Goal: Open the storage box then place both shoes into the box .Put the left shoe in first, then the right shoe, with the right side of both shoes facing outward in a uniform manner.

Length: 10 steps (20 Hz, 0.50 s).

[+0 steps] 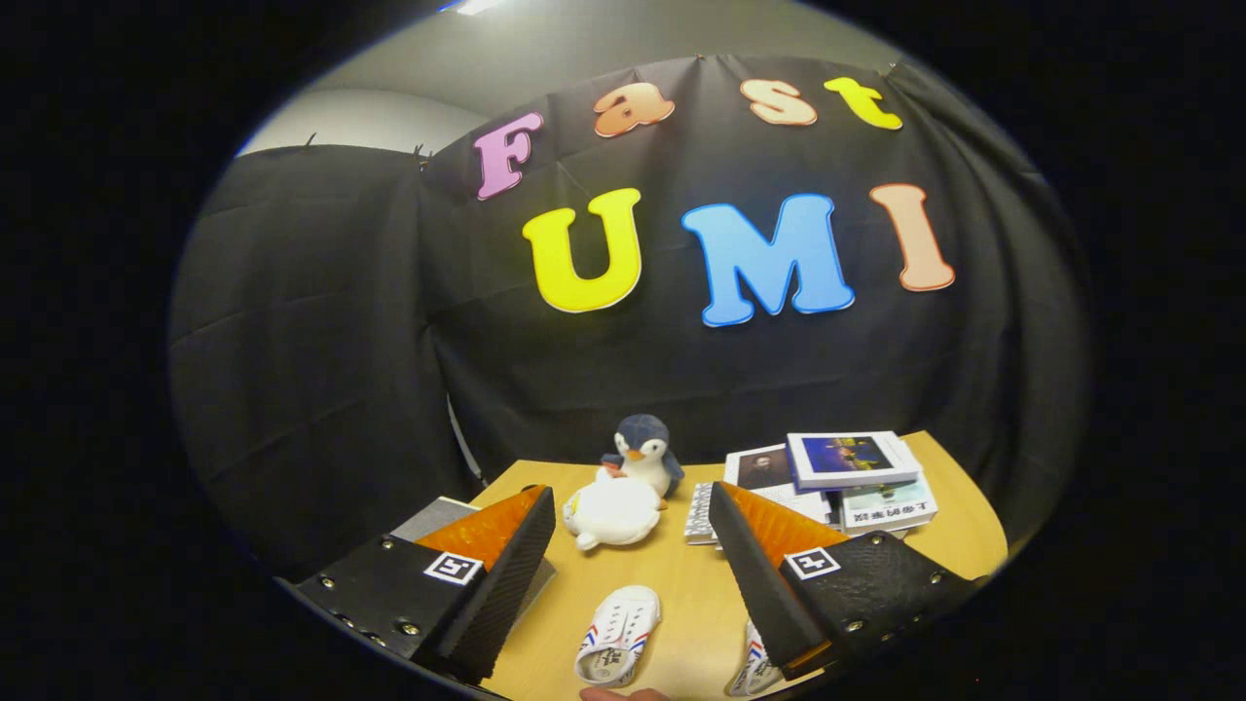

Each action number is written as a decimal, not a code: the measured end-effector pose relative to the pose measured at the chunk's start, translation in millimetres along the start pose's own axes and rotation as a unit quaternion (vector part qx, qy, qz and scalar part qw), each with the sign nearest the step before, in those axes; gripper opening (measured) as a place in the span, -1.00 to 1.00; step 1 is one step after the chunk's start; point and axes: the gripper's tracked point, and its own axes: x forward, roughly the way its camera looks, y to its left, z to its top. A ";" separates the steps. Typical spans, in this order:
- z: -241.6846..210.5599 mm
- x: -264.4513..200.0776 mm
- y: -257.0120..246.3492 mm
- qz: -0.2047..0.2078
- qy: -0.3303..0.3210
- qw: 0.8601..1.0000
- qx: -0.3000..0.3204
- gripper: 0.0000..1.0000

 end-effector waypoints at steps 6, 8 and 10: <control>-58.8 31.2 55.0 0.117 0.077 0.989 0.045 0.94; -79.0 39.4 71.8 0.147 0.097 0.983 0.044 0.95; -100.5 47.2 81.3 0.163 0.125 0.977 0.064 0.95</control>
